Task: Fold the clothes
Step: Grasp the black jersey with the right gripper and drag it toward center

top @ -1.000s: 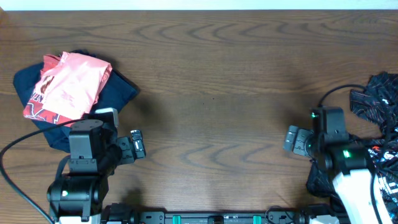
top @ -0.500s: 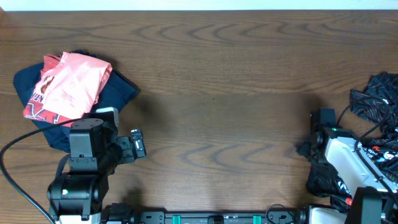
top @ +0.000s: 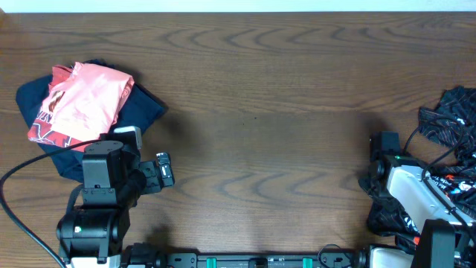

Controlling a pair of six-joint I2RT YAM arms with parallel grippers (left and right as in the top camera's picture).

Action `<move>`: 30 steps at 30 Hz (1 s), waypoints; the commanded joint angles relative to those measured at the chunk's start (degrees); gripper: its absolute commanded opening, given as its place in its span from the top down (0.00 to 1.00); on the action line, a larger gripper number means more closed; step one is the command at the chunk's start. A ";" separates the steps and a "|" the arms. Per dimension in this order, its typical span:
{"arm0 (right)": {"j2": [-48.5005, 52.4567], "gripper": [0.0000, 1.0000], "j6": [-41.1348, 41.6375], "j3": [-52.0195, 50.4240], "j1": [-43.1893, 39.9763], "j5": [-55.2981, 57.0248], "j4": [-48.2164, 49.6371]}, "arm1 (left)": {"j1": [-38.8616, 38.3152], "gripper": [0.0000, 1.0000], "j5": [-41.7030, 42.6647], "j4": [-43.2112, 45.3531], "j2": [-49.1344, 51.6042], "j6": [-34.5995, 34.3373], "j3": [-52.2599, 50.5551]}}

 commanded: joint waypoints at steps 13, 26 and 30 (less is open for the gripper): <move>2.75 0.99 -23.37 -1.03 16.22 -49.46 41.05 | 0.35 0.02 0.11 6.75 0.66 -0.48 1.05; 2.73 0.30 -22.53 9.68 33.88 -32.11 51.60 | 0.35 0.02 4.92 11.37 9.05 -0.74 1.05; 2.08 0.01 -23.02 13.42 29.70 -30.08 39.43 | 0.35 0.02 12.22 12.59 12.24 -0.74 1.05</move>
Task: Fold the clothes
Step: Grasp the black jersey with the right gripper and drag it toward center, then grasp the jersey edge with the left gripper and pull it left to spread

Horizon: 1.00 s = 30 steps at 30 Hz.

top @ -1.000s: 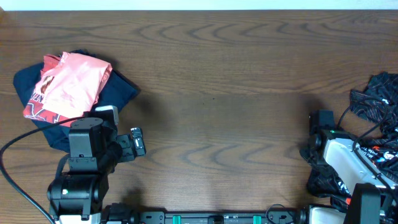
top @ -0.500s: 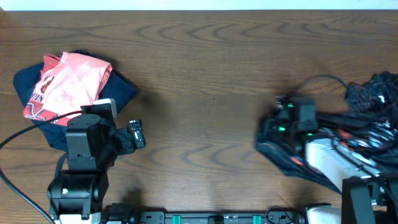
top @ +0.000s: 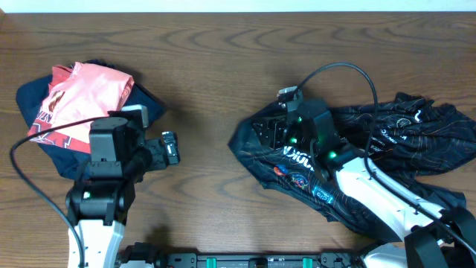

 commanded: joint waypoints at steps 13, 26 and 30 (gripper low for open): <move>-13.14 0.01 -6.12 7.41 -24.55 12.39 -43.69 | -9.68 0.02 19.61 13.22 20.50 -0.72 0.92; -21.79 0.01 -7.06 7.41 -35.50 12.46 -53.11 | -22.99 0.06 16.35 25.92 44.89 -0.74 0.92; -21.77 0.01 -7.06 7.41 -36.22 13.03 -54.10 | -26.25 0.39 16.33 29.57 48.65 -0.70 0.92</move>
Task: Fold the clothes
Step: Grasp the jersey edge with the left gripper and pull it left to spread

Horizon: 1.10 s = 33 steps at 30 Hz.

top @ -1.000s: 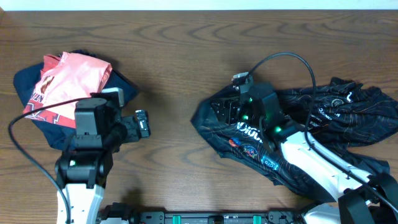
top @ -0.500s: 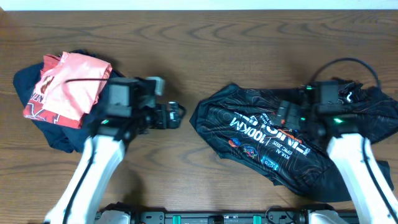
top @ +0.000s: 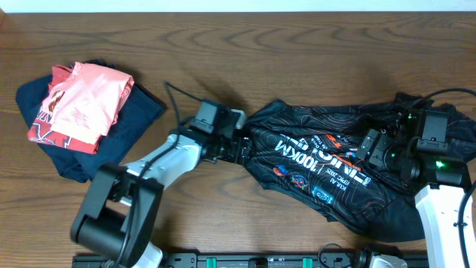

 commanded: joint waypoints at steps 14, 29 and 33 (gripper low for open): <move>-0.37 0.01 -0.35 1.07 -1.01 5.09 -2.14 | 8.57 0.94 -18.45 -3.28 0.17 1.62 15.19; -0.33 0.01 2.21 1.05 -1.05 6.71 -2.12 | 20.28 0.02 -15.98 -28.94 0.17 1.33 33.42; -0.33 0.01 2.71 1.05 -1.05 6.78 -2.10 | 18.45 0.02 -7.21 -45.59 0.17 -0.13 33.05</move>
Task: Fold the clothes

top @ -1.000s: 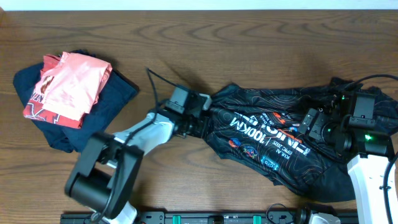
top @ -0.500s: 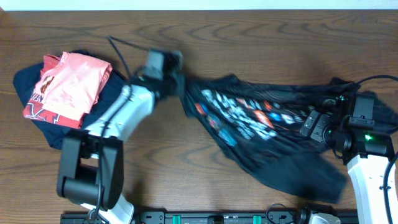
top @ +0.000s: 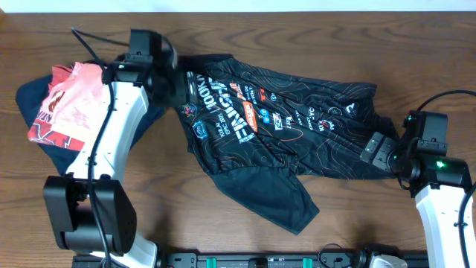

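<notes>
A black shirt (top: pixel 282 126) with bright printed logos lies spread across the middle of the table, one flap trailing toward the front edge. My left gripper (top: pixel 183 85) is at the shirt's far left end and looks shut on the cloth there. At the shirt's near right edge my right gripper (top: pixel 373 152) appears shut on the fabric; its fingertips are partly hidden by cloth.
A folded coral shirt (top: pixel 82 100) rests on a navy garment (top: pixel 141 112) at the far left, just beside my left arm. The brown wooden table (top: pixel 297 37) runs on behind the black shirt.
My left gripper has gone from the table's middle to the far left, beside the folded pile, with the shirt's left end in it. The shirt now lies wider and flatter. The right gripper has barely moved.
First both arms sat near the front and the black shirt lay bunched at the right edge. Then the right gripper had it at the table's middle. Then the left gripper was at its left end and the right gripper at its right. Now it lies stretched between them.
</notes>
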Controlling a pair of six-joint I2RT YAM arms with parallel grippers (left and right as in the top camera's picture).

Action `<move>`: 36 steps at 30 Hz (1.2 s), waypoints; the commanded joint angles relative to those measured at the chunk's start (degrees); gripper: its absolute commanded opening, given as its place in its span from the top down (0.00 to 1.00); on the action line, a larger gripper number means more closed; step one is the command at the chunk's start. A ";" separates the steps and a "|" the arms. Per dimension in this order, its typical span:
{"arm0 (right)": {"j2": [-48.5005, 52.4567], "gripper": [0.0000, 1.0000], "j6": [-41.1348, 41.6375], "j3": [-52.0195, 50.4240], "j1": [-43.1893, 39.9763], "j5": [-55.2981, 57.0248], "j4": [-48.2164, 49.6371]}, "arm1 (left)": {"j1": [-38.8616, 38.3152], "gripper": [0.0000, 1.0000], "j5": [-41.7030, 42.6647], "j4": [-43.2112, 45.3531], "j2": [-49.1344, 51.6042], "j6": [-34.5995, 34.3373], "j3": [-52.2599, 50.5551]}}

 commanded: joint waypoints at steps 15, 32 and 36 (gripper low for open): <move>0.81 0.01 1.46 1.03 -1.92 1.14 0.00 | -15.58 0.02 8.04 -6.69 0.07 -10.49 -21.44; 0.96 0.01 1.44 1.03 -2.29 1.14 -0.42 | -28.79 0.72 7.17 23.41 0.07 -23.98 -34.45; 1.16 0.01 1.44 0.98 -2.29 1.14 -0.74 | -26.56 0.94 7.15 20.70 -0.28 -22.49 -33.92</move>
